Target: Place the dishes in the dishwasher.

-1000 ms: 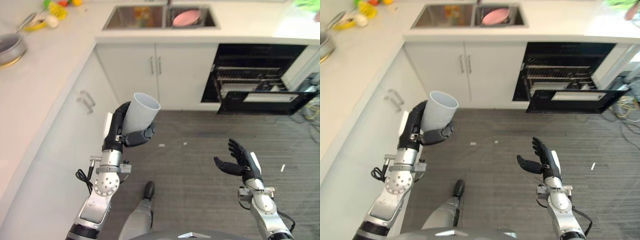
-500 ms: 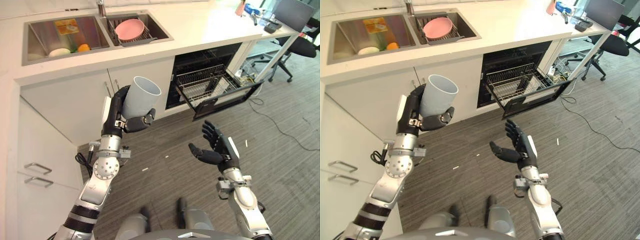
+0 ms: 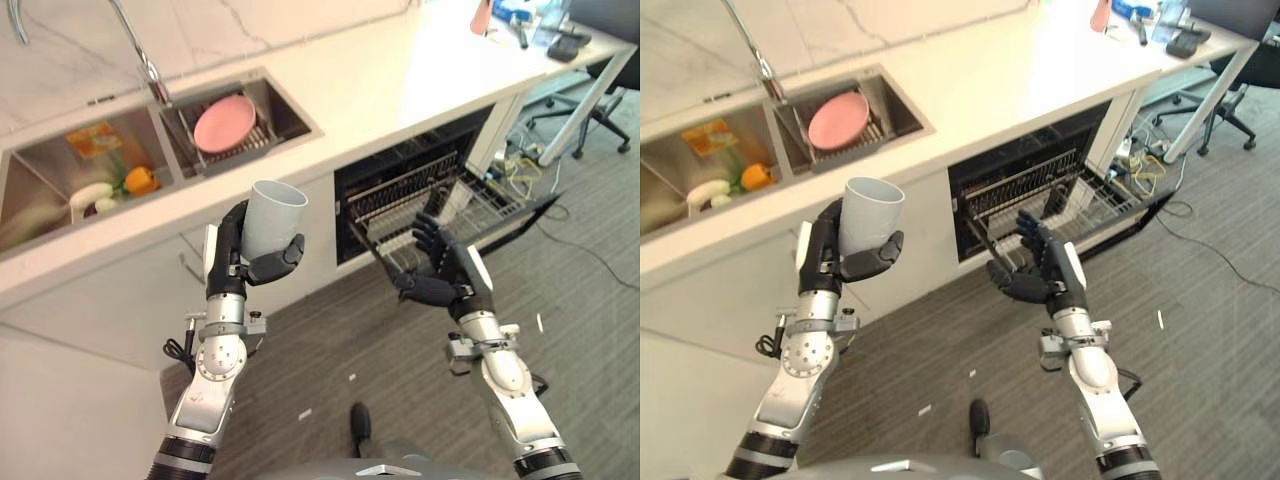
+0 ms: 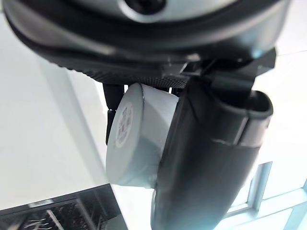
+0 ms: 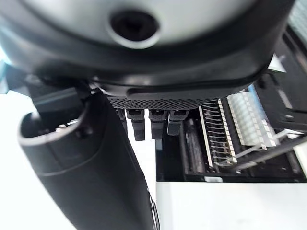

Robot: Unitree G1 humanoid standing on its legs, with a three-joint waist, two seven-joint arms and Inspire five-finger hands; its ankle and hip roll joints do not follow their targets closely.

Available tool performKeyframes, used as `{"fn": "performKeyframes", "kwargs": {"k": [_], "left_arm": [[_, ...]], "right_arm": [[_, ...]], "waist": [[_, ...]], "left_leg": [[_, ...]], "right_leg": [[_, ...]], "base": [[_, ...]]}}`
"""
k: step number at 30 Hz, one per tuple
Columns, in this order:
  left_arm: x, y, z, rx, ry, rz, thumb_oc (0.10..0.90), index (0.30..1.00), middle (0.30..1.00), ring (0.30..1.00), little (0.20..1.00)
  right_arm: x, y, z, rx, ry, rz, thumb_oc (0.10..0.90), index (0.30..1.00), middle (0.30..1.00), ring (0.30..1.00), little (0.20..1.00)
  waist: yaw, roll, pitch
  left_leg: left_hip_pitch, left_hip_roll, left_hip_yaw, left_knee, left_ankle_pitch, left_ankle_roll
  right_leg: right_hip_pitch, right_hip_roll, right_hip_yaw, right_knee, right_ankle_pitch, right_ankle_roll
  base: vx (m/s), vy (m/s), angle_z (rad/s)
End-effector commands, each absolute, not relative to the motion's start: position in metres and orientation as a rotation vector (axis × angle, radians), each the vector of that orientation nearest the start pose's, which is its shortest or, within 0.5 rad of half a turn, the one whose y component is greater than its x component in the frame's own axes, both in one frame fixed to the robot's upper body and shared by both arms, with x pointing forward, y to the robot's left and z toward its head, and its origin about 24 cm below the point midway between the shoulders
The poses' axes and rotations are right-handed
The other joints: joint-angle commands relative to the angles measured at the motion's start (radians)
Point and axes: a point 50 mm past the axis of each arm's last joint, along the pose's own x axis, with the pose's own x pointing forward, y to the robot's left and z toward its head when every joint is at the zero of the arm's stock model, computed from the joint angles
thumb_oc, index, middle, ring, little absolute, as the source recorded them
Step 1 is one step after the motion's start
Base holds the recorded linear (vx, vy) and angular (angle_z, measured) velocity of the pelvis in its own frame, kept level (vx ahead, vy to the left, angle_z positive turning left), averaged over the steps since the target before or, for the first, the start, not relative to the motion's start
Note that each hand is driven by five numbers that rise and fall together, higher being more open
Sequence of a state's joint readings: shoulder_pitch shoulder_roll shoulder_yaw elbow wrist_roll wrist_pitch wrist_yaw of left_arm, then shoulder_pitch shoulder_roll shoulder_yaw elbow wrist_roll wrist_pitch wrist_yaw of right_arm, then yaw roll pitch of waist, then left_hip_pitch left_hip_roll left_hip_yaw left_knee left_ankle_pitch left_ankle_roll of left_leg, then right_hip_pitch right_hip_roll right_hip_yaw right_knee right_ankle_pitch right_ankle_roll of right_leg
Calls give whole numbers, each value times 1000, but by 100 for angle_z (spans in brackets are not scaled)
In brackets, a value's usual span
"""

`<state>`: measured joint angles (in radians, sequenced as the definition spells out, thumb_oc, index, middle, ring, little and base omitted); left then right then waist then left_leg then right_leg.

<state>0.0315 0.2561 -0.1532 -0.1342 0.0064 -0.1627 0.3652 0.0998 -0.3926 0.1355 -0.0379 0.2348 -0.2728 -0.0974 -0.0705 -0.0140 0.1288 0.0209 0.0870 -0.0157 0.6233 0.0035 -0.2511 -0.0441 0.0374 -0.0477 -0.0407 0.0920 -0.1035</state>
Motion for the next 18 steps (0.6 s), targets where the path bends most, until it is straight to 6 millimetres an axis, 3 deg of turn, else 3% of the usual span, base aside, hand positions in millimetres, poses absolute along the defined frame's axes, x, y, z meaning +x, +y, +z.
{"fn": "performKeyframes", "kwargs": {"k": [1,2,3,4,5,6,7,8,9,15,18], "left_arm": [[240,152,148,152,-647,90,400,300,300,300,300],[239,152,149,158,-651,88,400,300,300,300,300],[236,154,151,162,-662,91,400,300,300,300,300],[236,154,151,162,-661,91,400,300,300,300,300],[235,152,148,156,-646,83,400,300,300,300,300],[234,155,146,174,-642,86,400,300,300,300,300],[234,154,147,187,-645,86,400,300,300,300,300],[234,155,146,188,-648,86,400,300,300,300,300],[235,154,150,193,-666,78,400,300,300,300,300],[232,149,159,207,-705,46,400,300,300,300,300],[230,144,155,185,-682,18,400,300,300,300,300]], "right_arm": [[233,-188,112,-103,-469,64,800,900,900,900,900],[233,-186,112,-89,-469,80,800,900,900,900,900],[233,-183,115,-87,-485,105,800,900,900,900,900],[233,-183,115,-87,-484,106,800,900,900,900,900],[233,-181,115,-88,-483,120,800,900,900,900,900],[234,-180,114,-66,-481,120,800,900,900,900,900],[233,-180,114,-75,-485,120,800,900,900,900,900],[232,-179,113,-56,-480,124,800,900,900,900,900],[230,-178,110,-68,-470,132,800,900,900,900,900],[219,-184,97,19,-407,118,800,900,900,900,900],[213,-184,103,37,-434,141,800,900,900,900,900]], "waist": [[41,-44,24],[53,-39,23],[60,-23,12],[65,-24,15],[76,-7,4],[75,-6,-5],[76,2,3],[69,3,-1],[68,9,-4],[55,-5,-51],[49,-14,-55]], "left_leg": [[-81,-80,-13,-99,73,75],[-103,-113,-21,-152,45,95],[-99,-129,-20,-298,-6,131],[-85,-128,-16,-309,-6,132],[-81,-126,-26,-483,1,157],[-42,-130,-24,-488,-16,167],[-42,-111,-23,-503,21,155],[-20,-117,-39,-522,-8,164],[4,-122,-61,-569,8,170],[72,-126,-45,-694,2,195],[67,-125,-34,-711,5,197]], "right_leg": [[63,-128,33,-47,-25,206],[71,-121,48,-47,-28,206],[78,-108,67,-47,-35,212],[85,-109,72,-47,-38,212],[102,-91,79,-47,-45,216],[112,-95,74,-47,-51,224],[122,-89,63,-47,-60,222],[118,-91,68,-47,-54,222],[107,-80,64,-47,-44,217],[114,-77,60,-47,-52,226],[97,-77,71,-47,-46,234]], "base": [[346,-282,9],[404,-205,-70],[255,-18,-108],[308,34,-90],[191,26,-48],[214,23,-31],[84,-14,-53],[42,-17,-63],[45,-11,-68],[88,55,-1],[40,97,3]]}}
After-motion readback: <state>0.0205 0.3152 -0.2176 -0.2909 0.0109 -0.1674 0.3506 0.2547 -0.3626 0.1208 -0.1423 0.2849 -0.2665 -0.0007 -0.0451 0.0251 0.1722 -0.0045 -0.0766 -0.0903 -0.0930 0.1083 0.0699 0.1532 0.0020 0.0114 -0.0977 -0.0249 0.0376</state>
